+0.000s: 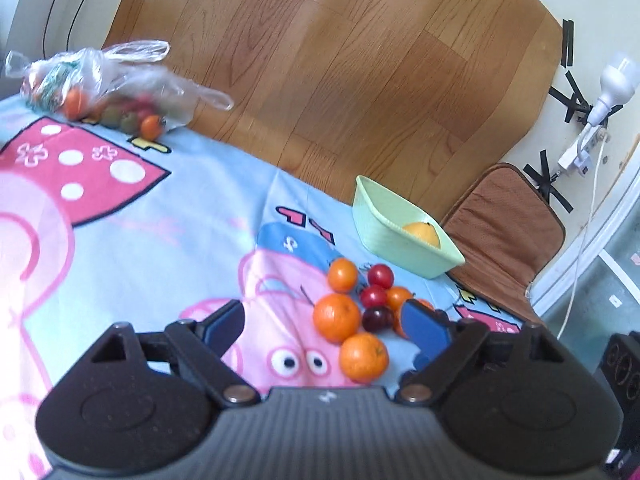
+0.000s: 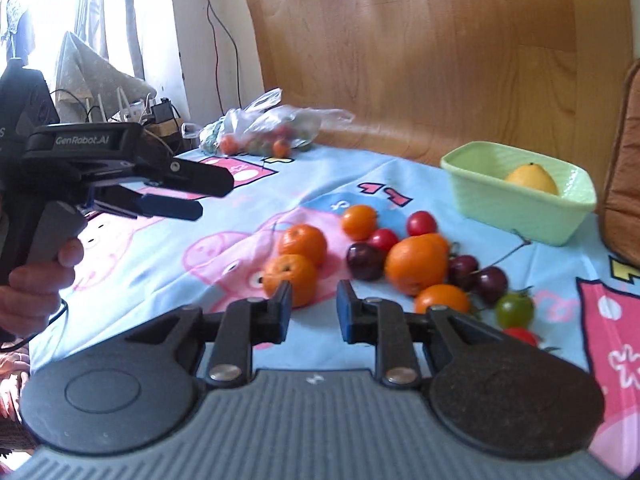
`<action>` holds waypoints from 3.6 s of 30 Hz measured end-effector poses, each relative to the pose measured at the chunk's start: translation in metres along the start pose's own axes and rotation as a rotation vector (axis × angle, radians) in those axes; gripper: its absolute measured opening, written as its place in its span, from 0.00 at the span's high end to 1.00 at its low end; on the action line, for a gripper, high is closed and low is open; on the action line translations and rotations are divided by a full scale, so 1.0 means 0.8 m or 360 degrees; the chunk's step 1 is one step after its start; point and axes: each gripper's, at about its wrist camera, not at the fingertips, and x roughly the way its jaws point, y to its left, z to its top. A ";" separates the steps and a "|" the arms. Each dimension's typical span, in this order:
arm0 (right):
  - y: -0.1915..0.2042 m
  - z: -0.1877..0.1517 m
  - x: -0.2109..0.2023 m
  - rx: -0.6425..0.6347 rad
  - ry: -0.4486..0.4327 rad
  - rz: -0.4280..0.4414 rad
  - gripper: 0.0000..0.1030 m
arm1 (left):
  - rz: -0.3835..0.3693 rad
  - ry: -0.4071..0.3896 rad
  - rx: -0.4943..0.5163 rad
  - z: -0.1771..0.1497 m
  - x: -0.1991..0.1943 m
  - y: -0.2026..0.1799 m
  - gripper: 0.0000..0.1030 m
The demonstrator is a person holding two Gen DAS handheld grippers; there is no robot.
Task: Organize fruits
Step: 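Grasp a mandarin with the left tool while the right tool grasps another mandarin, then carry both mandarins over the green bowl and open both tools to release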
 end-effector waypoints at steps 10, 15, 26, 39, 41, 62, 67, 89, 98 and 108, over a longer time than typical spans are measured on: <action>0.018 0.005 0.049 -0.0051 0.0065 -0.0034 0.54 | -0.0021 -0.0017 -0.0057 -0.004 -0.003 0.012 0.17; 0.006 0.000 0.034 -0.0042 0.0082 -0.0118 0.63 | -0.0025 0.0043 0.0124 0.010 0.035 -0.024 0.19; -0.025 -0.022 0.010 0.0079 0.0060 -0.0081 0.61 | 0.0183 0.0146 0.0351 -0.011 0.108 -0.052 0.63; -0.046 -0.052 -0.066 0.0068 0.0035 -0.0073 0.68 | -0.0028 0.0245 0.0297 -0.065 0.046 -0.085 0.64; -0.059 -0.063 -0.093 0.0083 0.0006 -0.0141 0.69 | -0.0123 0.0276 0.0323 -0.071 0.049 -0.104 0.64; -0.089 -0.083 -0.106 -0.0029 0.0019 -0.0365 0.53 | -0.0124 0.0346 0.0625 -0.108 0.064 -0.173 0.63; -0.100 -0.071 -0.107 0.0063 0.0019 -0.0293 0.63 | -0.0185 0.0332 0.0543 -0.079 0.061 -0.167 0.63; -0.249 0.080 0.050 0.0231 -0.0146 -0.0497 0.61 | 0.0134 0.0277 0.0506 0.130 0.312 -0.163 0.61; -0.211 0.073 -0.018 0.0197 -0.0255 -0.0392 0.57 | 0.0010 0.0092 0.0435 0.121 0.198 -0.138 0.49; -0.070 0.022 -0.031 -0.0203 -0.0103 -0.0098 0.57 | 0.0021 0.0126 0.0124 0.028 0.082 -0.052 0.49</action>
